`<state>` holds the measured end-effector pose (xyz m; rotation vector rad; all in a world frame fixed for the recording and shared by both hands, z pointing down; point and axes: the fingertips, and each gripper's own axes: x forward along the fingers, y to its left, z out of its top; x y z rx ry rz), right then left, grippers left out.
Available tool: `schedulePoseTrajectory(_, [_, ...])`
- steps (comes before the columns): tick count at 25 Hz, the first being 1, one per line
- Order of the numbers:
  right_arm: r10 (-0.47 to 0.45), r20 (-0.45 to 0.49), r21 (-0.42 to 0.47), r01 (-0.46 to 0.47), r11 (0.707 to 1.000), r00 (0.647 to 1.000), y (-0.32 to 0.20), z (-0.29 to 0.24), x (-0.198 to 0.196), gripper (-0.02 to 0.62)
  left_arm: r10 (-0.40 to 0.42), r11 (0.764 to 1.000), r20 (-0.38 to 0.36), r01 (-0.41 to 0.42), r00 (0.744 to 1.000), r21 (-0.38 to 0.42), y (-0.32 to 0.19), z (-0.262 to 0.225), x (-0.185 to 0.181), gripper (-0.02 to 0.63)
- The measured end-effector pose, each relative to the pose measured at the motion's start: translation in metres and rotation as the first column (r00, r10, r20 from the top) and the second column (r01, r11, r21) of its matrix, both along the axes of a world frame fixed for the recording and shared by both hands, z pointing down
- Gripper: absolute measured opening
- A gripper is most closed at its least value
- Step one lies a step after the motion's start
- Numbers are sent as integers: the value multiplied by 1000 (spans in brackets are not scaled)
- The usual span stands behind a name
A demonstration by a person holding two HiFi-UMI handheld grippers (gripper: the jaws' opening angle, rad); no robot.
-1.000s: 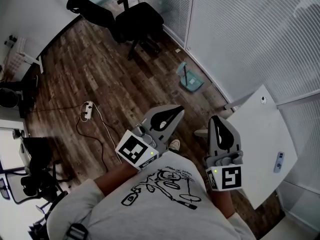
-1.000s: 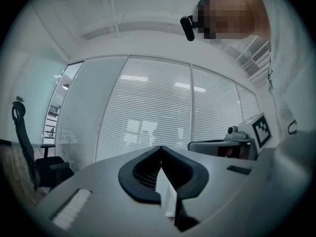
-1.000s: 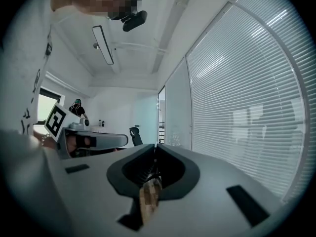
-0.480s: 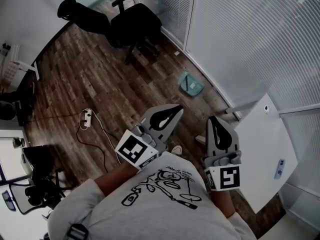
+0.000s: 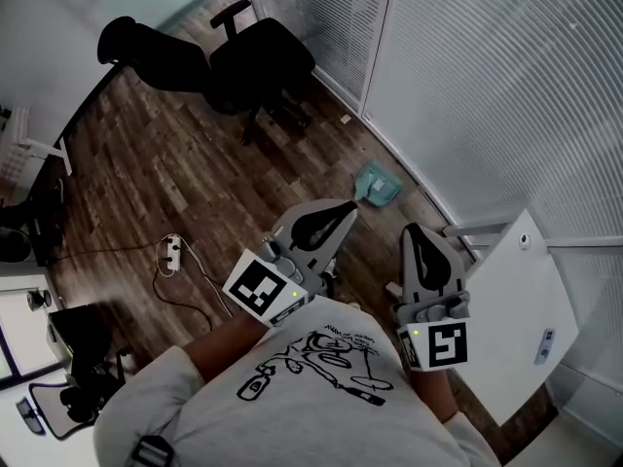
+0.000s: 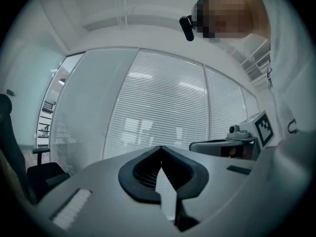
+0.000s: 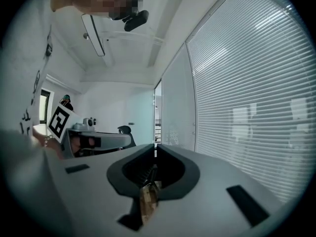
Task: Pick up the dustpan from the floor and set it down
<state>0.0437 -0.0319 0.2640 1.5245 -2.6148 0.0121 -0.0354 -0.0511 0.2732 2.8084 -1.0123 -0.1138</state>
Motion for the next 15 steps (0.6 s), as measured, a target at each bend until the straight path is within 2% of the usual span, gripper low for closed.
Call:
schedulePoseTrajectory(6, [3,-7,-3,-3,1000,1000,-45,1,-11,12,-9,1000,-9,9,1000,-15,-45,6,-15,2])
schedulePoseTrajectory(15, [3,11,-10,-3,1000,1000,-83,0,-5,12,-20,1000,-5,20,1000,-8,-83,4,-10,2])
